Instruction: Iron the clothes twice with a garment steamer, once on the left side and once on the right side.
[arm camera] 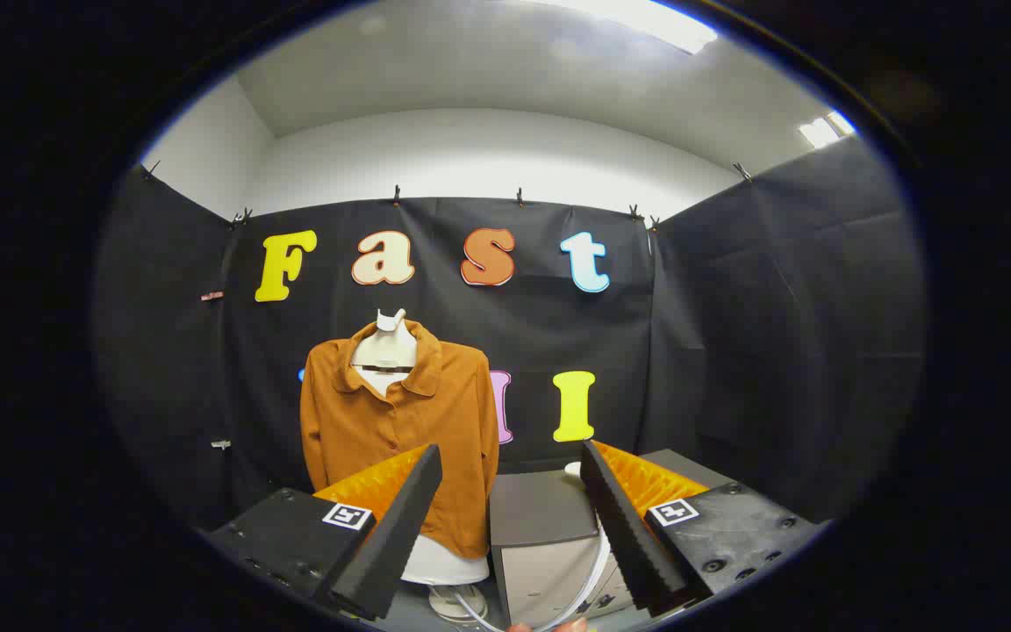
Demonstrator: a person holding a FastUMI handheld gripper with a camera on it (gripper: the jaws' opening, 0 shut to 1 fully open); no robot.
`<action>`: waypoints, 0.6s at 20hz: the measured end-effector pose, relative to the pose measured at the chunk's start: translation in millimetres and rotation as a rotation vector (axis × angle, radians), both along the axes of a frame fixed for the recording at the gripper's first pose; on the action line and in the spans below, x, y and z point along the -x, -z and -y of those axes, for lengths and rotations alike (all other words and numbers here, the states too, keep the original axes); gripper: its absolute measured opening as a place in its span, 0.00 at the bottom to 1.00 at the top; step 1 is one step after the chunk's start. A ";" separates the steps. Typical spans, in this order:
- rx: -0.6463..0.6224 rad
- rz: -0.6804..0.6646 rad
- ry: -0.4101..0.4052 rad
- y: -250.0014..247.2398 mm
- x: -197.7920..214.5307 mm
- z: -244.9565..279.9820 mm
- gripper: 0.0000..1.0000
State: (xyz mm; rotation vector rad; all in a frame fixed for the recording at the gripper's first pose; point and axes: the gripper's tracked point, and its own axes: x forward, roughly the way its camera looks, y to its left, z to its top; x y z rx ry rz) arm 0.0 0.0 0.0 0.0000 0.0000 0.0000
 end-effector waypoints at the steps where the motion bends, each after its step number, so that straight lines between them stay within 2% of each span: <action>1: 0.001 -0.002 0.001 0.1 0.9 -0.1 0.99; 12: 0.014 -0.013 0.018 -0.8 12.7 0.8 0.99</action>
